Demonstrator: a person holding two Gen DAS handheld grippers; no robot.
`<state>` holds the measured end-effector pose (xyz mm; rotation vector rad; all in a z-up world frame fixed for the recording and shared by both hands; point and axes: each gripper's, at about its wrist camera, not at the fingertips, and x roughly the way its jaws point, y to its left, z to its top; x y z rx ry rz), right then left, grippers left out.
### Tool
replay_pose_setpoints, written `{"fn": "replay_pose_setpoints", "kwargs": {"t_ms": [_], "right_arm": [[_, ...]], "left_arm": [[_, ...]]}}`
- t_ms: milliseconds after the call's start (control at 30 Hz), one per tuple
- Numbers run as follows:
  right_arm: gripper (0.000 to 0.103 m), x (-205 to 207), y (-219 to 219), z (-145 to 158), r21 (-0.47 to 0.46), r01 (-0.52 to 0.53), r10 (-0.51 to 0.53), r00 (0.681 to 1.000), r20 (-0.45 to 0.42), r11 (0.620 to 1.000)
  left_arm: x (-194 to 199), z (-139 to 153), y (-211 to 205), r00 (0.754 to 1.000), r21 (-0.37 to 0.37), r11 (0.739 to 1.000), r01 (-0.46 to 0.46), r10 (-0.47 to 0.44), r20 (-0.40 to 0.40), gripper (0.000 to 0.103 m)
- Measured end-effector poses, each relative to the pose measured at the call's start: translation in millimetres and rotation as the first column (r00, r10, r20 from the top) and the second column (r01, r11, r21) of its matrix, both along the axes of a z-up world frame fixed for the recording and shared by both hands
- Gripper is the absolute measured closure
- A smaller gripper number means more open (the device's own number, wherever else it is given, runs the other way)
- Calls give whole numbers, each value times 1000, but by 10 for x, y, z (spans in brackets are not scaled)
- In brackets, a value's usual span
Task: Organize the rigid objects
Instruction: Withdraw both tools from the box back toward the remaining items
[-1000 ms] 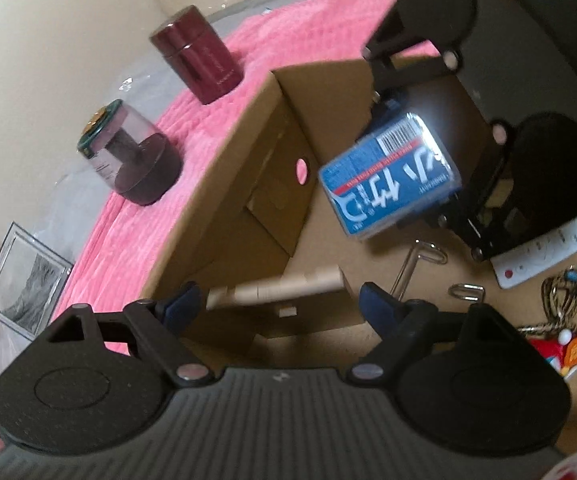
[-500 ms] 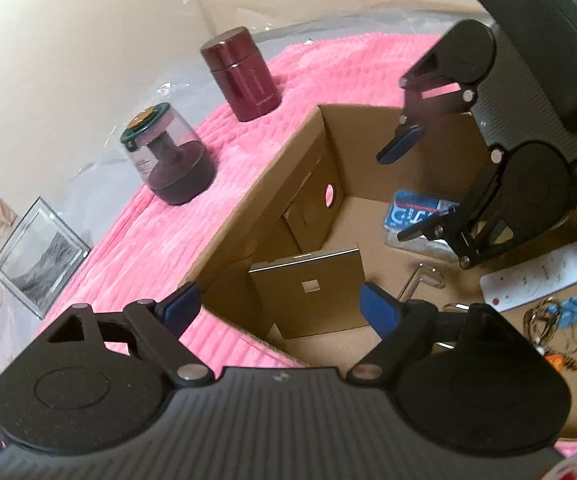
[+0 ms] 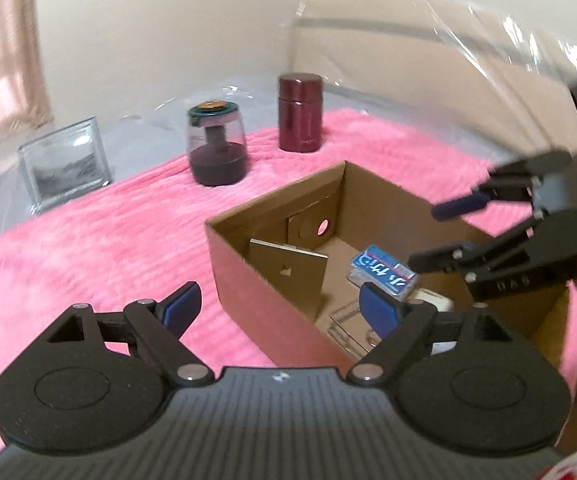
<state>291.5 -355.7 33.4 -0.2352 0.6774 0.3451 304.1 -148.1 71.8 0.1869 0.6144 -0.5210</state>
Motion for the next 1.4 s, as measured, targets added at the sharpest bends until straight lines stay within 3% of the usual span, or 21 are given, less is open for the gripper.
{"fn": "replay_pose_setpoints", "kwargs": {"t_ms": [300,533,700,900,1133,1400], "right_arm": [[47,-960,172,110,223,106,-111,994,11,969],[36,-1644,415,98,368,135,-155,988,26,920],[35,-1868,579,91,369,119,-139,990,28,922],[34,-2075,762,94,380,102,-123,992,32,919],[34,-2196,1041,41,350,42,-64,997,53,936],[34,-2190,1340,-76,338,-9,-8,999,50,941]], "left_arm": [[-750,14,361,992,-53,990,-128,128,-12,19],[-1266,-115,662,973,-74,971,-228,225,-47,19],[-1584,-261,876,954,-53,954,-294,290,-76,19],[-1879,-403,1160,923,-81,923,-377,367,-116,16],[-2169,-500,1481,882,-37,883,-468,464,-83,14],[-2211,-513,1876,827,-21,828,-561,559,-53,14]]}}
